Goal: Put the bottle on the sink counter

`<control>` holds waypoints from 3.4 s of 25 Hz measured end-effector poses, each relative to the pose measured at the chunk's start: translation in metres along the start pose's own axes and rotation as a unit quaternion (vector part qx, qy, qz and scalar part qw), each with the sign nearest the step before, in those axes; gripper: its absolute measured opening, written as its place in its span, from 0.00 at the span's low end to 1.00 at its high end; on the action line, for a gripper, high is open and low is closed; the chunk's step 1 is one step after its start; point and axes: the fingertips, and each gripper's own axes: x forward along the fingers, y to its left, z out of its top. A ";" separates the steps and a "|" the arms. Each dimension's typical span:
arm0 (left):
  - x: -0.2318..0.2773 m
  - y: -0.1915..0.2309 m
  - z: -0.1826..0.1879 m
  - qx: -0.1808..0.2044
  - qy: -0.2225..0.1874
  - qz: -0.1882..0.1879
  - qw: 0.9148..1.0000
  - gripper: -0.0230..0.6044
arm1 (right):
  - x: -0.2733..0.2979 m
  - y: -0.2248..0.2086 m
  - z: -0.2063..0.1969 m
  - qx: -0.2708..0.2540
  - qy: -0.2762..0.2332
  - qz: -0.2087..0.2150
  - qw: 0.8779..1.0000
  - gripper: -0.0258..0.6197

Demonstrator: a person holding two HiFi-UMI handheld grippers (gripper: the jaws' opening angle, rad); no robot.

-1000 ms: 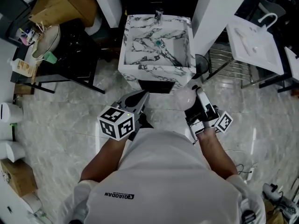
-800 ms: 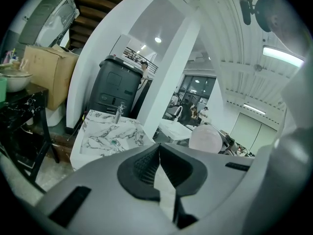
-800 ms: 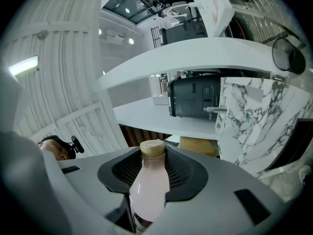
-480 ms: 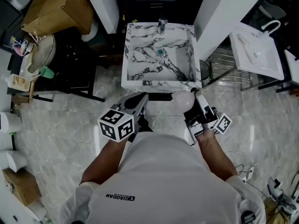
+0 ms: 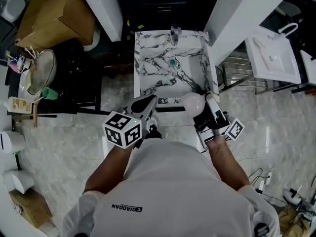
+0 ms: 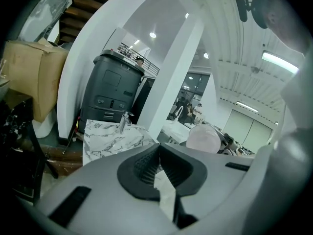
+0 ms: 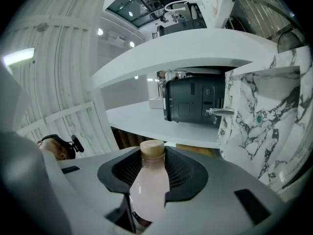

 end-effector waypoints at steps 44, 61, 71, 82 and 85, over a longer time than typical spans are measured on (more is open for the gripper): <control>0.023 0.144 0.060 0.006 0.010 -0.041 0.999 0.06 | 0.152 -0.082 -0.011 -0.097 0.017 -0.058 0.993 0.30; 0.022 0.175 0.052 -0.030 -0.007 0.009 0.999 0.06 | 0.181 -0.155 -0.010 -0.191 0.132 -0.133 0.963 0.30; 0.017 0.195 0.040 -0.038 0.005 0.039 0.999 0.06 | 0.198 -0.196 -0.018 -0.303 0.197 -0.172 0.916 0.30; 0.006 0.208 0.030 -0.057 0.006 0.064 0.996 0.06 | 0.215 -0.232 -0.050 -0.409 0.285 -0.188 0.846 0.30; 0.000 0.213 0.026 -0.064 0.006 0.072 0.995 0.06 | 0.218 -0.246 -0.056 -0.414 0.294 -0.196 0.839 0.30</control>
